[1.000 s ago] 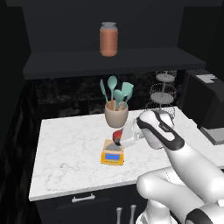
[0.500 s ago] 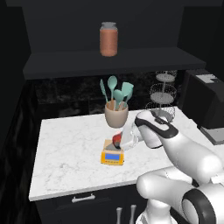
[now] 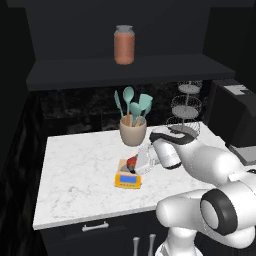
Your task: Pick the jam and place it on the digital scale for weighing, and close the cabinet.
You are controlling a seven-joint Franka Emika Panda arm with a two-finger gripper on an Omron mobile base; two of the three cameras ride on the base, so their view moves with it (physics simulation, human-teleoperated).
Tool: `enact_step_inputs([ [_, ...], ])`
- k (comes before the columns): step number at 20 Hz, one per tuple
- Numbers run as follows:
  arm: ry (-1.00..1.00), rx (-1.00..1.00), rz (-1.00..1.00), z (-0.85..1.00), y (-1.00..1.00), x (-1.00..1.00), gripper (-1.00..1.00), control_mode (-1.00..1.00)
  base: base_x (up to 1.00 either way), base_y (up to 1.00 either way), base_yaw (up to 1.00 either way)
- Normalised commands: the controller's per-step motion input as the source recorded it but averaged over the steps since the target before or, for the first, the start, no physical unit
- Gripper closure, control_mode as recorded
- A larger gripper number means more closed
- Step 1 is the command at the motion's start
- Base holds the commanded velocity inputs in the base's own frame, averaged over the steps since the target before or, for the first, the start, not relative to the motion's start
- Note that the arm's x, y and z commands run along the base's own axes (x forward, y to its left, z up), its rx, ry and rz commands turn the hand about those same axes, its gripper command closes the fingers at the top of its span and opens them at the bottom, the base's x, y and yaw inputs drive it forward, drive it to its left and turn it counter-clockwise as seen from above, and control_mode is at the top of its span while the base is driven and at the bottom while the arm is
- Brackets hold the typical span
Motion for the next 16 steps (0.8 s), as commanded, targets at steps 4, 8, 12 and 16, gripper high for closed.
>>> enact_step_inputs([
  [4,0.00,0.00,0.00,-0.20,0.10,0.20,1.00,-1.00,0.00,0.00,0.00],
  [8,-0.02,0.00,0.00,-0.22,0.01,0.07,1.00,-1.00,0.00,0.00,0.00],
  [12,-0.14,0.00,0.00,-0.36,0.00,0.00,1.00,-1.00,0.00,0.00,0.00],
  [16,-0.07,0.00,0.00,-0.21,0.01,0.03,-1.00,-1.00,0.00,0.00,0.00],
])
